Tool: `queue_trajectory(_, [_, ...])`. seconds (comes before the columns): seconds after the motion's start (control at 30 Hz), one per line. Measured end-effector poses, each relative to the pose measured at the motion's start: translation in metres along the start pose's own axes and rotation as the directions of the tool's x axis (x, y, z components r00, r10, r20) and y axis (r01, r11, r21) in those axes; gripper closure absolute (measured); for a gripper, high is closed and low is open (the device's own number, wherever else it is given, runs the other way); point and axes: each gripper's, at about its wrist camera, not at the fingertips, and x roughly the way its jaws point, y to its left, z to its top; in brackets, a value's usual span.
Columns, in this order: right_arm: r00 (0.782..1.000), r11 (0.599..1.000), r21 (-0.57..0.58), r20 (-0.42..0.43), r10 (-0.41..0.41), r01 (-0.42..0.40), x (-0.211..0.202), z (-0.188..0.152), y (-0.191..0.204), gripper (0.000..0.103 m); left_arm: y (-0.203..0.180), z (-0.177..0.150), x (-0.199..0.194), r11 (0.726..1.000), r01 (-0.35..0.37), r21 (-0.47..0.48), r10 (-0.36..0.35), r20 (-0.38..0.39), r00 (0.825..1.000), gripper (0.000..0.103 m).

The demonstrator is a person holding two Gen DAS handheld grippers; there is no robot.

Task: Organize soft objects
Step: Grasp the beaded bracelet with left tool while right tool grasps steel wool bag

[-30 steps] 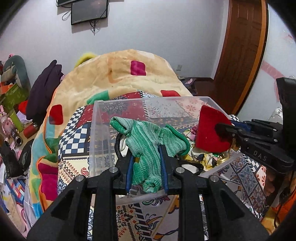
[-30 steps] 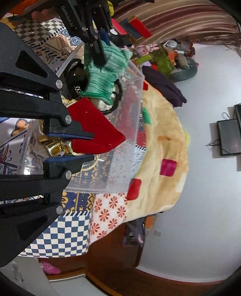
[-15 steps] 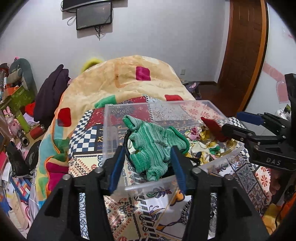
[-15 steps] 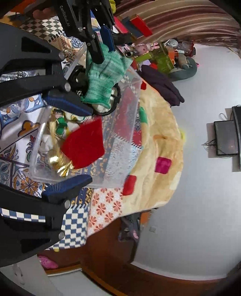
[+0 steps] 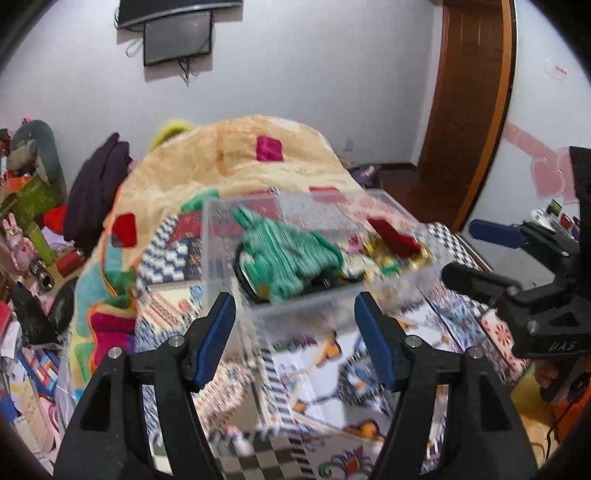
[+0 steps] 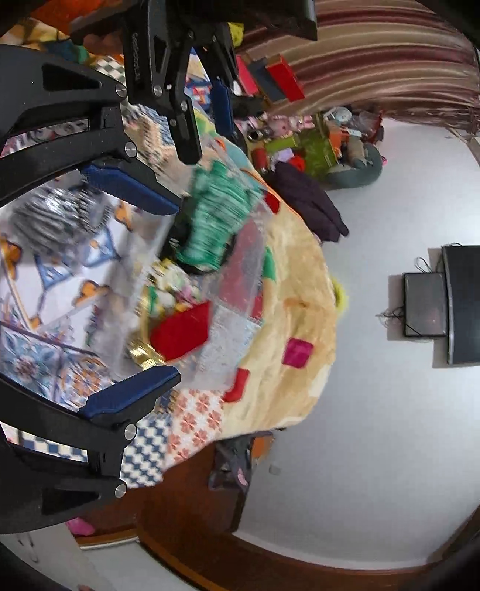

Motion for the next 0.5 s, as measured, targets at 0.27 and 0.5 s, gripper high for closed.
queue_trajectory(0.27, [0.988,0.997,0.003,-0.138,0.074,-0.074,0.021,-0.034,0.014,0.021,-0.011,-0.033,0.008,0.998,0.059,0.009,-0.058,-0.096,0.994,0.036])
queue_trajectory(0.5, [0.971,0.994,0.03,-0.213,0.11,-0.106,0.031,-0.054,0.019,0.021,-0.017,-0.062,0.024,0.996,0.086,0.003,-0.084,-0.187,0.979,0.036])
